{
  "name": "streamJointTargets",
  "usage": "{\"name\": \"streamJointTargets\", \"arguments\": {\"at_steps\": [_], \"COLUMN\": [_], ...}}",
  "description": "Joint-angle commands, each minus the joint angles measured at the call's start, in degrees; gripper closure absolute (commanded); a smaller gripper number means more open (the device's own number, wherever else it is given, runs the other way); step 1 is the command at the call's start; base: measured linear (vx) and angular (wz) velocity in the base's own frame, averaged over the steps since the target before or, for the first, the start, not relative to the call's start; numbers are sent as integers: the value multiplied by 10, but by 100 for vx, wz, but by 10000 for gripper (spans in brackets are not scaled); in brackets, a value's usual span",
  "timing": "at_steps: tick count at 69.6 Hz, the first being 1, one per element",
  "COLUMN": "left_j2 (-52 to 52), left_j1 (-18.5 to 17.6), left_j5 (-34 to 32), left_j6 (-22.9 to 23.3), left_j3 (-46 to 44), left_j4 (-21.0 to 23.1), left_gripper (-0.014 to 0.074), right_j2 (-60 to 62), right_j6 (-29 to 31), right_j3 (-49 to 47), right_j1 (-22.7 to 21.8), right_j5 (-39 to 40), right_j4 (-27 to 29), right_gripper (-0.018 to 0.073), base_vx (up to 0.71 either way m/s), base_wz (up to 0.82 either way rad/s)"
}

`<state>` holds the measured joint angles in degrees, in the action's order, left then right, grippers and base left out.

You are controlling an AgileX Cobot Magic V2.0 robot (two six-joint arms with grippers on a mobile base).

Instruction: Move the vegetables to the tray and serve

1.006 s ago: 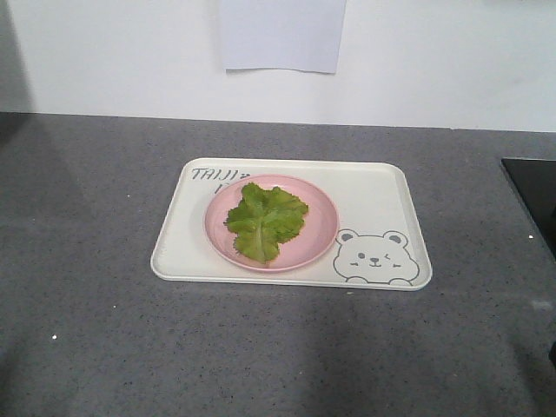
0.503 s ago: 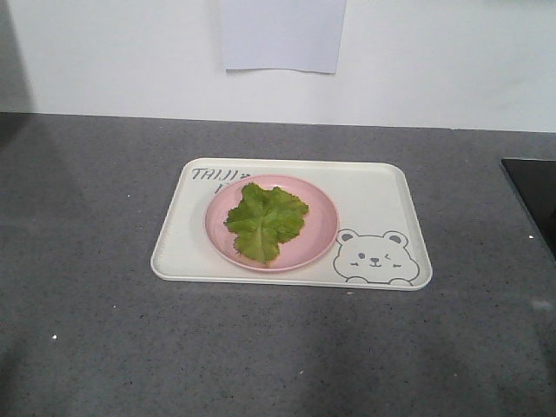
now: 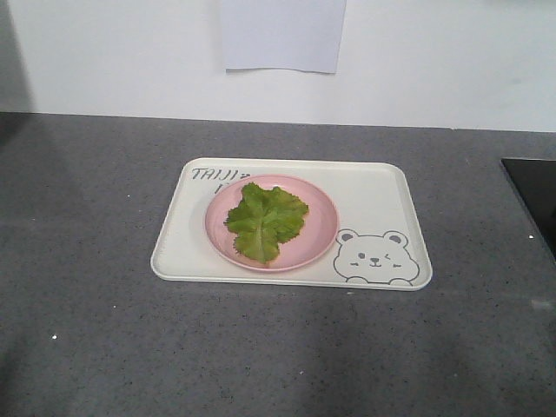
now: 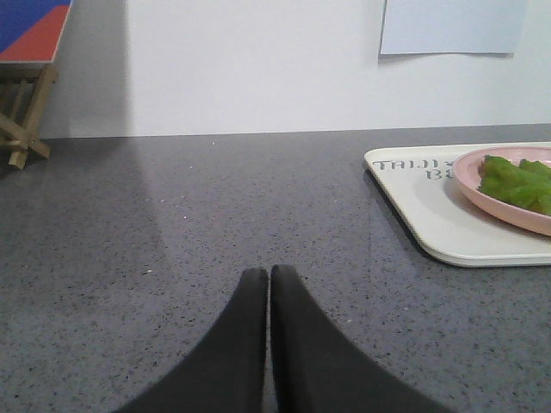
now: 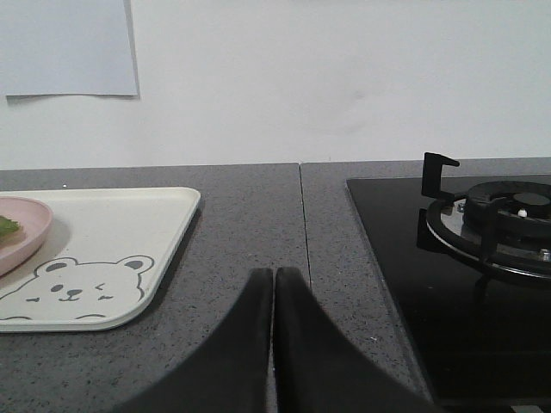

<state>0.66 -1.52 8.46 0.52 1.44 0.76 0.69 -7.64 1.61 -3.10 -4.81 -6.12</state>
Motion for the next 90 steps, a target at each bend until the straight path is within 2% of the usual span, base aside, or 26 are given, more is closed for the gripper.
{"name": "streamJointTargets", "arguments": {"at_steps": [1, 90], "left_j2": [8, 8], "left_j1": [0, 0], "left_j5": [-46, -46], "left_j6": [4, 4], "left_j3": [16, 16], "left_j4": [2, 2], "left_gripper": [602, 602], "right_j2": [4, 4], "right_j6": [-1, 0], "right_j3": [9, 9], "right_j1": [-4, -4], "right_j5": [48, 40], "right_j4": [-2, -1], "right_gripper": [562, 562], "base_vx": [0, 0], "base_wz": [0, 0]}}
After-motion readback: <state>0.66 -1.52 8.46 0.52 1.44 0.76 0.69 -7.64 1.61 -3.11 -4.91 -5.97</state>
